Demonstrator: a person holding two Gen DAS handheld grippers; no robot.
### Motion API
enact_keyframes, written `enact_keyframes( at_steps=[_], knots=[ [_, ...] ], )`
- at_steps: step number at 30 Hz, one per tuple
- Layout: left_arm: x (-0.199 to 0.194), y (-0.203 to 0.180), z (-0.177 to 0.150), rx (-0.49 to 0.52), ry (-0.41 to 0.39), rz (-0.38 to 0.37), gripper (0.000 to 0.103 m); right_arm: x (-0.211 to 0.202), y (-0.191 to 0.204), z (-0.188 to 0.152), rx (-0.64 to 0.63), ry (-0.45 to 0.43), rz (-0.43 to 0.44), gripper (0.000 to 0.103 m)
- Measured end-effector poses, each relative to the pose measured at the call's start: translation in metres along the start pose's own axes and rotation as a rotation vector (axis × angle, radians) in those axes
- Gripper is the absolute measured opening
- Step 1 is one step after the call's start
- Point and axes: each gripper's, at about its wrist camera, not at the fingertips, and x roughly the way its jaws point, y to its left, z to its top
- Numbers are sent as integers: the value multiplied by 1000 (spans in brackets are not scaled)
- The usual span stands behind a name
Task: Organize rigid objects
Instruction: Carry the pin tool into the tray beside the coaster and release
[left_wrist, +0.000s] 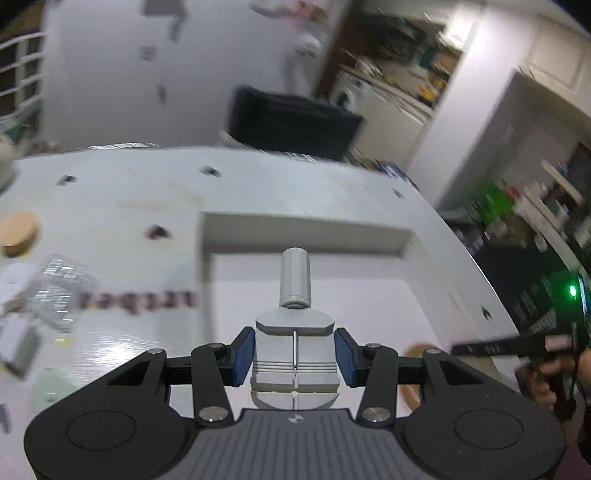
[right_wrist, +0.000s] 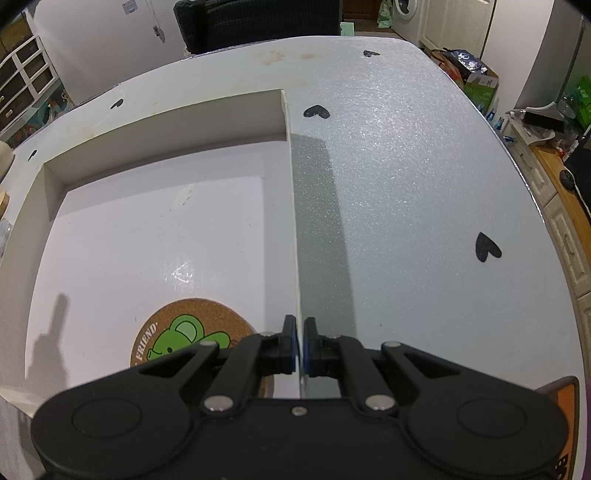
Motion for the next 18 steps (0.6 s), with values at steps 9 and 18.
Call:
enact_keyframes(
  at_steps=[9,18],
  knots=[
    [50,-32,-3,-43,170,-51,47,1,0,0,-1,3,0,4],
    [73,-40,-14,-155,259,-62,47,1,0,0,2,1,1,4]
  ],
)
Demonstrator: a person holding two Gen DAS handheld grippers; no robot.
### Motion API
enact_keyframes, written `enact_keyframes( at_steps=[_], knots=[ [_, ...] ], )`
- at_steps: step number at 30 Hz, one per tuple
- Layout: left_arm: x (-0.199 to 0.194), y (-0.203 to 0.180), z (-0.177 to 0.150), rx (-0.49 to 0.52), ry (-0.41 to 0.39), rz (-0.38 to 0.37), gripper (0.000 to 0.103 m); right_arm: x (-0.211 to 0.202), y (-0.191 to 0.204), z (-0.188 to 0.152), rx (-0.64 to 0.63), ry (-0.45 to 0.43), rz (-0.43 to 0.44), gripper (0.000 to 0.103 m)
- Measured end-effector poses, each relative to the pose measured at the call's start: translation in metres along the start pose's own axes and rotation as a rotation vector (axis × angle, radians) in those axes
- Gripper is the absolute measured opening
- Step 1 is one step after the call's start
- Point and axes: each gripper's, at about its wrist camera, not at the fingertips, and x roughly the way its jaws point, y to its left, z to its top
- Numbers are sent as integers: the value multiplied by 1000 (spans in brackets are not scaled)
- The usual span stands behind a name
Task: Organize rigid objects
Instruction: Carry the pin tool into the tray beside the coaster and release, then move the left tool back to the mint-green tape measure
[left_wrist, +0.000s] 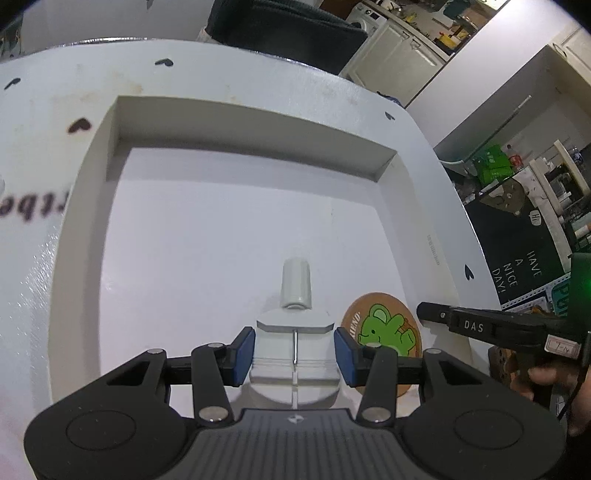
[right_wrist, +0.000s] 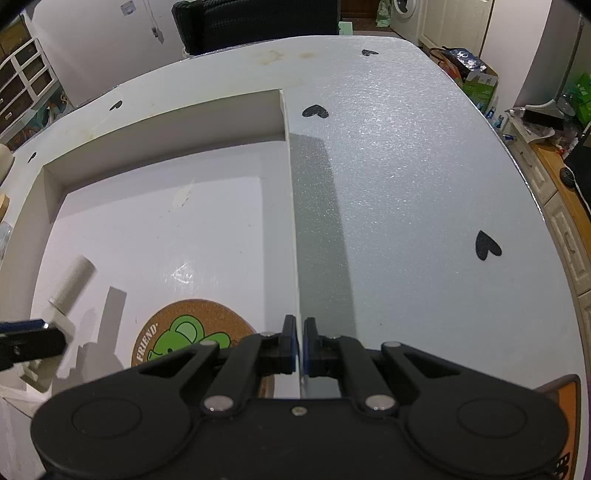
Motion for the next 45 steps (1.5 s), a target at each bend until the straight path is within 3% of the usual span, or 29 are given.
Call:
enact_keyframes(
  at_steps=[5,6,9,16,32,40,45],
  knots=[
    [4,-1,-2,-3,24,-22,48,0,0,0,0,0,0,4],
    [5,-1,-1,-4,33,-26,52,0,0,0,0,0,0,4],
    [8,-2,-2,-2,73,-33,79,0,0,0,0,1,0,4],
    [9,-5,-5,24,110,-35,94,0,0,0,0,1,-1,4],
    [-8,-12,-9,98,52,-35,102,0,1,1,-1,2,-2,4],
    [-34,-4,-3,108,-52,-58,103,0,1,1,0,1,-4,4],
    [-54,6,8,120,-142,-32,103,-1,2,1,-1,1,-6,5]
  ],
)
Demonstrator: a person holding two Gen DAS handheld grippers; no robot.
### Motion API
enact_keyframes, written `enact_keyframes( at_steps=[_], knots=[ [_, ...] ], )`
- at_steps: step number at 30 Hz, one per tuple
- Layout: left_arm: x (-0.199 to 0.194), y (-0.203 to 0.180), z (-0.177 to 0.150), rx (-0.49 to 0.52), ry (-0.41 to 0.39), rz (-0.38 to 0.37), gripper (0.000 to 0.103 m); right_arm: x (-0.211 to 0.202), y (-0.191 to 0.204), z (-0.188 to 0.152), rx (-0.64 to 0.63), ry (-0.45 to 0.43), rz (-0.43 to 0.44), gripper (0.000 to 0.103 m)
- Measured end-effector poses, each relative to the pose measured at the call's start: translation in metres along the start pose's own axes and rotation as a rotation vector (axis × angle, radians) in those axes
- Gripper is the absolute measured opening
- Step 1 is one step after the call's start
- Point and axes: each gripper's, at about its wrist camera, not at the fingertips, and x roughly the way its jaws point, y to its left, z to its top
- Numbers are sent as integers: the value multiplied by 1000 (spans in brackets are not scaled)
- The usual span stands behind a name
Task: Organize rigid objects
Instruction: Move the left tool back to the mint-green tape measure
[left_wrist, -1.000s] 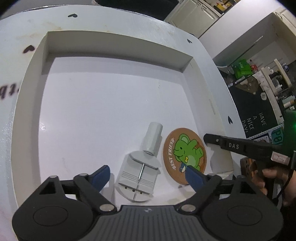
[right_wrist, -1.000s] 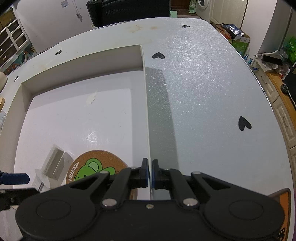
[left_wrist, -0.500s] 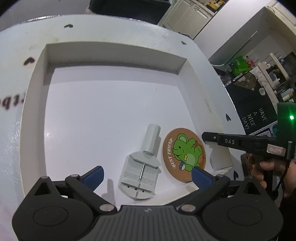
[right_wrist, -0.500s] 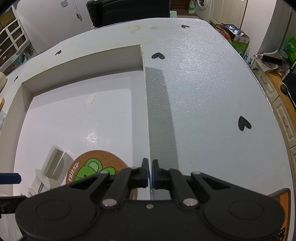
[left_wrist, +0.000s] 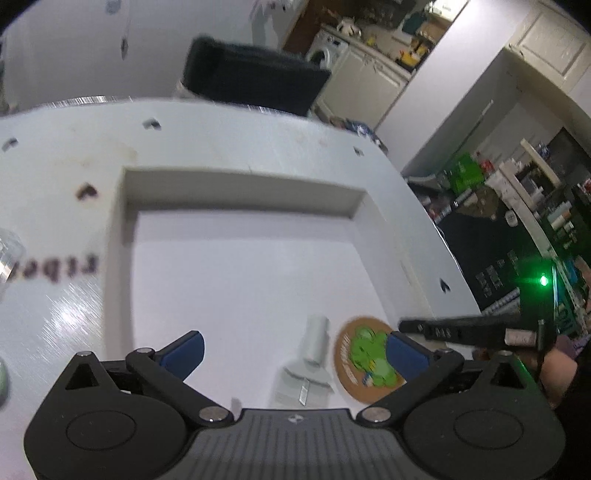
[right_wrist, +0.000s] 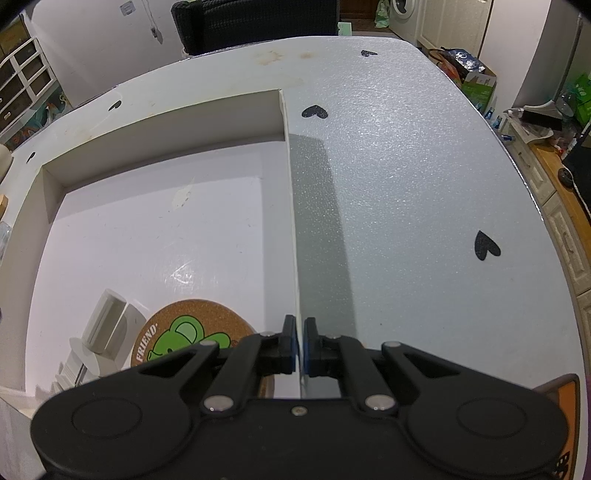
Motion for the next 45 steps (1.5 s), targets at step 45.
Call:
enact_keyframes(
  at_steps=[45],
  knots=[
    [-75,169,-67,-159,-209,508,100,0,0,0,8,-8,0,5]
  ],
)
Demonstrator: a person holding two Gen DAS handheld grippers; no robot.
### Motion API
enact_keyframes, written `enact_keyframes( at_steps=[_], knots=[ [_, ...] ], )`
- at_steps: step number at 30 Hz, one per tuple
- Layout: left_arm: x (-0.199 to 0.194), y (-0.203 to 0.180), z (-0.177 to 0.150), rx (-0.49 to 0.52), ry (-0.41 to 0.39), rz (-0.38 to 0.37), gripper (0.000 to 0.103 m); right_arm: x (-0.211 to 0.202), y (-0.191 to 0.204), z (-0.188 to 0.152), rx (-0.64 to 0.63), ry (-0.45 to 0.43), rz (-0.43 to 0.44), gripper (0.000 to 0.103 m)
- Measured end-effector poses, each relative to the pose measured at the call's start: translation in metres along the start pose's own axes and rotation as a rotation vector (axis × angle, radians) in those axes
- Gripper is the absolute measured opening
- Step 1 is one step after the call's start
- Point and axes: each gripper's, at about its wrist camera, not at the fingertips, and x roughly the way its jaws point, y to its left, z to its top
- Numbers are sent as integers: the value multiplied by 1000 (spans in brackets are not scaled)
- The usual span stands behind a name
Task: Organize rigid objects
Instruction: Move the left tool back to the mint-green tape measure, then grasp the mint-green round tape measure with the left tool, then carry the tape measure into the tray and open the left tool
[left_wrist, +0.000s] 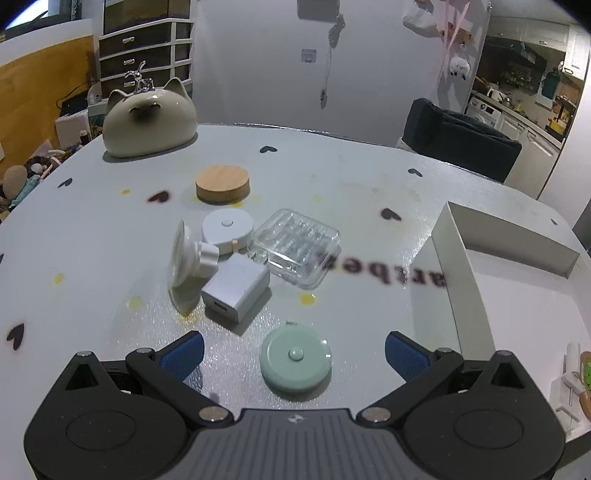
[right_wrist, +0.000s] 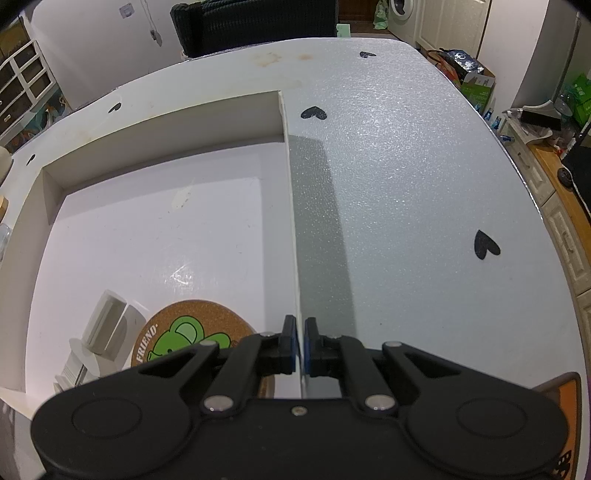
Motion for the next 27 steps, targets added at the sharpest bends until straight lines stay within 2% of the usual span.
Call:
enact_keyframes(
  at_steps=[14,16,27],
  knots=[
    [22,-5,-8,31,51,0,62,0,1,-1,8,-4,-4,5],
    [24,-5,-8,39,56,-3,53,0,1,-1,7,-4,-4,5],
    [23,-2,-7,31,58,-10,50,0,0,-1,9,-4,-4,5]
  ],
)
